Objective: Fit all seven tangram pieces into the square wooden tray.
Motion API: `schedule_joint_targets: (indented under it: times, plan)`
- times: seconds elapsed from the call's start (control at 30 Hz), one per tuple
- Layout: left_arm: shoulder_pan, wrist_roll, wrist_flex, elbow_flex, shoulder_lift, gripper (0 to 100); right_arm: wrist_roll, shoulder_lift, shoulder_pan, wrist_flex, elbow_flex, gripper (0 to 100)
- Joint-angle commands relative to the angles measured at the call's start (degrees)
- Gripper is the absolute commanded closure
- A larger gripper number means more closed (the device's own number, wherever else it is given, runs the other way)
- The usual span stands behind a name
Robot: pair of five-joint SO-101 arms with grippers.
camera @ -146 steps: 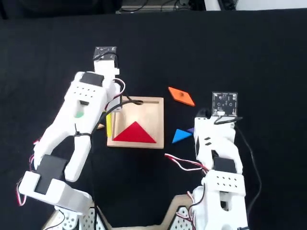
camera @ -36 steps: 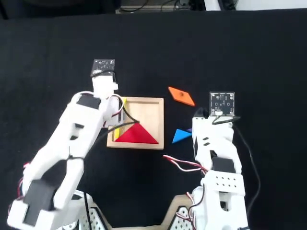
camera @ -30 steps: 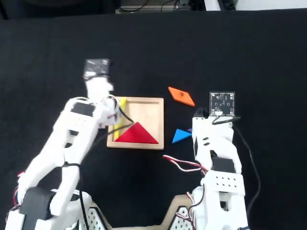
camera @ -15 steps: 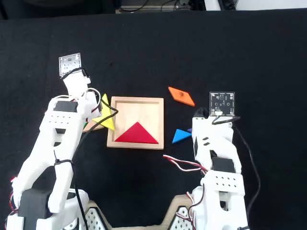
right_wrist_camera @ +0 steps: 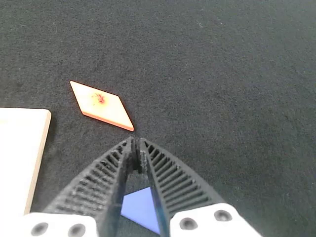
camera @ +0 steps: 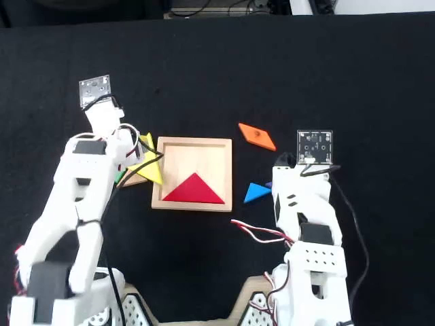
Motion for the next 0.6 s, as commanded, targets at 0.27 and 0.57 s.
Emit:
schedule_joint_targets:
  times: [0.27, 0.57]
  plan:
    - [1.2, -0.4, 4.0, -17.1, 17.1, 78, -0.1, -0.7, -0.9, -1.1, -0.8, 98.4]
    - [0.3, -0.8, 4.3, -14.5, 18.6, 78, -0.1, -0.7, -0.9, -1.1, -0.8, 98.4]
